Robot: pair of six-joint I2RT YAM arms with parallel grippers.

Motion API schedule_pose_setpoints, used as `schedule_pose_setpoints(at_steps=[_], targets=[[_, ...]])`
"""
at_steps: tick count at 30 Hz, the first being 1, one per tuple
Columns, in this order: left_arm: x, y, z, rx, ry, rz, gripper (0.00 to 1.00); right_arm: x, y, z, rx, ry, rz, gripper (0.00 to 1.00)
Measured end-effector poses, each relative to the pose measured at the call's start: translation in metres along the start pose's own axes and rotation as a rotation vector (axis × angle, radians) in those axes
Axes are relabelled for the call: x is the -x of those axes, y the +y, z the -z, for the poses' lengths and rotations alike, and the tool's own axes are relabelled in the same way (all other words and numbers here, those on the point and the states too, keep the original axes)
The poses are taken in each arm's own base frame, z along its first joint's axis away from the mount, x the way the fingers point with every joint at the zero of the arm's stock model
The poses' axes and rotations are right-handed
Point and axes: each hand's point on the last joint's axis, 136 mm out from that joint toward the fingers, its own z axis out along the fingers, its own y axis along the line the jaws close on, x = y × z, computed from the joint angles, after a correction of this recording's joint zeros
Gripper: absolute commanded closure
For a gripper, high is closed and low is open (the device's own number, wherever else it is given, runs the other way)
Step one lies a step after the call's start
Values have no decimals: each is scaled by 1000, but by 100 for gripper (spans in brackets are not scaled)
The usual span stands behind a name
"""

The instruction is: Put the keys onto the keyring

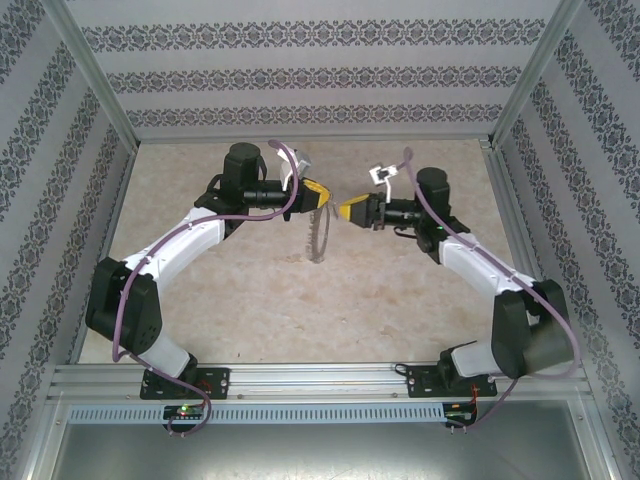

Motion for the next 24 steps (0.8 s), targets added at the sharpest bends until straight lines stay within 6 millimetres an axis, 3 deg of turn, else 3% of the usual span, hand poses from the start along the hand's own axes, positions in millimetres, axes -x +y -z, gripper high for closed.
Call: schedule_pose_setpoints(at_steps=[3, 10, 24], targets=[[0, 0, 0, 0, 0, 0, 100, 15, 8, 13, -12, -40, 41, 65], [0, -2, 0, -12, 0, 1, 100, 32, 20, 8, 36, -35, 81, 66], [7, -14, 1, -78, -7, 9, 100, 25, 25, -13, 110, 25, 74, 67]])
